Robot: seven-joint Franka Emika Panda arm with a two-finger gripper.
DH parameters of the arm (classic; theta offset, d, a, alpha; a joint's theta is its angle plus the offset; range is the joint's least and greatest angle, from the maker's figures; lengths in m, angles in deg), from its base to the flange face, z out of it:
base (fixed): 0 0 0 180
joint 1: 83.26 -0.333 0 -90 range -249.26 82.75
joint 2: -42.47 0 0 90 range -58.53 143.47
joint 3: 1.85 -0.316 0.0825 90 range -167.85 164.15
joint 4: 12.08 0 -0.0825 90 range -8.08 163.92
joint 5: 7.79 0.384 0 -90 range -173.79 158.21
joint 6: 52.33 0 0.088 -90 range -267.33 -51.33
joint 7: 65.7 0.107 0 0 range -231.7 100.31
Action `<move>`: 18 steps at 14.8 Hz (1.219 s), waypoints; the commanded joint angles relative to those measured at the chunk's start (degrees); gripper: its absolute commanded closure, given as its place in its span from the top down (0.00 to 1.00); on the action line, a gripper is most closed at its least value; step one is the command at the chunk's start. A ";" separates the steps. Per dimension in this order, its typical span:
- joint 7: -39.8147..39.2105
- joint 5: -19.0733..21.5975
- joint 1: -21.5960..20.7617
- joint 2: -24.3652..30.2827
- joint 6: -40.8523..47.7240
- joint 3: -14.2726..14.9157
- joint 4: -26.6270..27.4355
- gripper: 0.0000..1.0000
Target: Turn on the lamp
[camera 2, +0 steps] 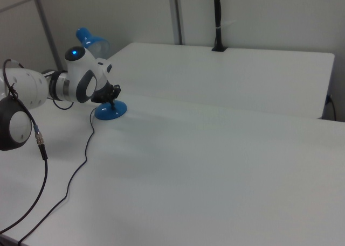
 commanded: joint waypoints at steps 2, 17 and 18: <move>1.42 0.89 -0.30 -3.10 -2.48 -0.08 -2.75 0.00; 21.15 1.95 3.91 18.14 6.94 -2.63 17.54 0.00; 23.98 1.95 4.97 20.09 12.93 -2.63 17.46 0.00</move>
